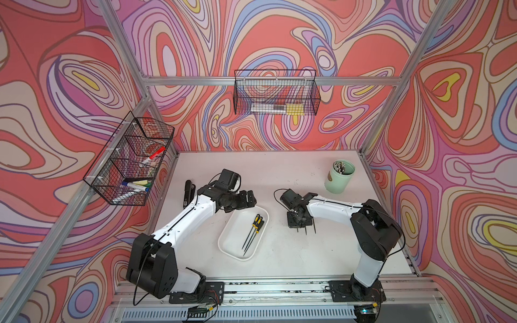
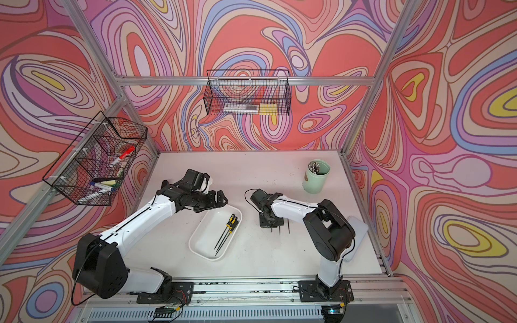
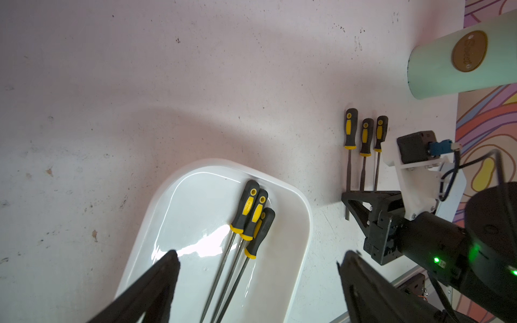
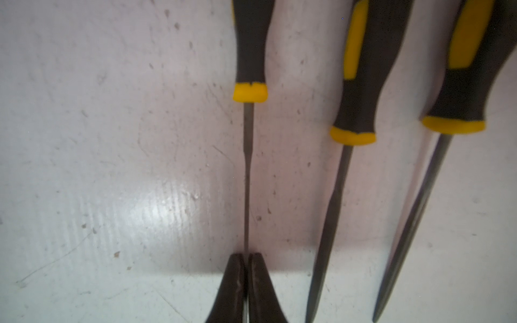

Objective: Take the file tool out of the storage box
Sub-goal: Place the file tool at the center of the board.

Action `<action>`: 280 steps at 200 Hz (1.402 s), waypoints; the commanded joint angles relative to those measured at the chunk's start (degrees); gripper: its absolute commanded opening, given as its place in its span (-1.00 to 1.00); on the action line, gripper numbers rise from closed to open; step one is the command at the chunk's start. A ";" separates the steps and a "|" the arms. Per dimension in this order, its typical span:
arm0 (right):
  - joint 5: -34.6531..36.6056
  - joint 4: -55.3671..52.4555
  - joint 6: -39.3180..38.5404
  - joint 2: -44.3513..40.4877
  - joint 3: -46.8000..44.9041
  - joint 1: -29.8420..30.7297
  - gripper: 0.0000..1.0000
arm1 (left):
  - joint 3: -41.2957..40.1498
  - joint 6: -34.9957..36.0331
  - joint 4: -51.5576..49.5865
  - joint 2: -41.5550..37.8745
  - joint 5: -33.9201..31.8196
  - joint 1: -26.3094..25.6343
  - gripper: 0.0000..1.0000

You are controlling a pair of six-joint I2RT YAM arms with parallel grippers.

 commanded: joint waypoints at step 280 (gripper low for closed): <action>-1.71 -4.42 -6.46 -12.58 4.66 -0.68 -1.00 | 10.98 6.62 -6.96 20.25 -13.04 -11.25 0.33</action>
